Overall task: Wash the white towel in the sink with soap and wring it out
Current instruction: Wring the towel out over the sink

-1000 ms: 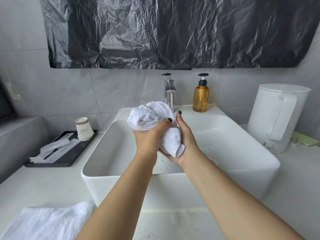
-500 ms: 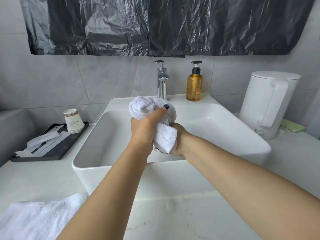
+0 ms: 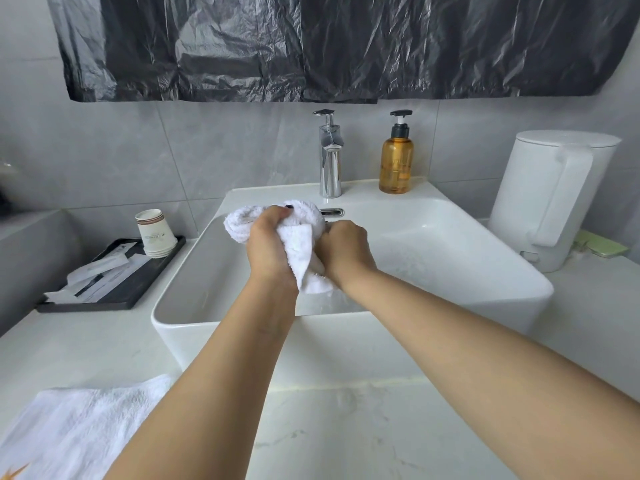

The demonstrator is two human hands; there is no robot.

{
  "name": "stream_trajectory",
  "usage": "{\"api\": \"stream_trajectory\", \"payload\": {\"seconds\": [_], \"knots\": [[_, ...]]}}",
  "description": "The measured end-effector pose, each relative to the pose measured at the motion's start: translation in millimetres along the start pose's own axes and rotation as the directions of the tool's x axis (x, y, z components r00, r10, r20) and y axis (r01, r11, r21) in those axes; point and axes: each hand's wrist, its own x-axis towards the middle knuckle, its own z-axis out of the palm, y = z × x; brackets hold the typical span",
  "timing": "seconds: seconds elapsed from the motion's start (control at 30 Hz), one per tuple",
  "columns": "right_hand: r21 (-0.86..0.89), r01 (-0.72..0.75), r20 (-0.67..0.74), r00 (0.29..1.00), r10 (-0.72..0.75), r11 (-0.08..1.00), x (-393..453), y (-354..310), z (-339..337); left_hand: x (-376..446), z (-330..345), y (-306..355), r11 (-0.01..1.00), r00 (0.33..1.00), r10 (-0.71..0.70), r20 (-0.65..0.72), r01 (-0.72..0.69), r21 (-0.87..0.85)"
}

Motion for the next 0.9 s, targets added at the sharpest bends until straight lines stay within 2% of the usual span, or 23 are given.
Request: {"api": "stream_trajectory", "payload": {"seconds": [0.23, 0.37, 0.47, 0.6, 0.7, 0.9], "knots": [[-0.19, 0.16, 0.027, 0.987, -0.157, 0.969, -1, 2, -4, -9, 6, 1, 0.999, 0.996, 0.031, -0.083, -0.029, 0.025], [-0.218, 0.196, 0.002, 0.98, -0.201, 0.956, -1, 7, -4, -12, 8, -1, 0.998, 0.996, 0.053, -0.074, -0.05, 0.04], [-0.22, 0.156, -0.048, 0.984, -0.17, 0.963, -2, 9, -5, -18, 6, -3, 0.998, 0.998, 0.035, -0.054, -0.032, 0.06], [-0.191, 0.042, -0.096, 0.993, -0.062, 0.981, 0, 14, -6, -21, 5, -6, 0.992, 0.999, 0.051, -0.002, -0.051, 0.113], [-0.095, 0.014, -0.156, 0.987, -0.028, 0.995, 3, 17, -14, -25, 7, -6, 0.99, 0.997, 0.069, 0.033, -0.072, 0.121], [0.091, 0.081, -0.303, 0.952, -0.05, 0.993, 19, 31, -65, -26, 6, -8, 0.982, 0.997, -0.031, 0.069, 0.017, 0.187]]}}
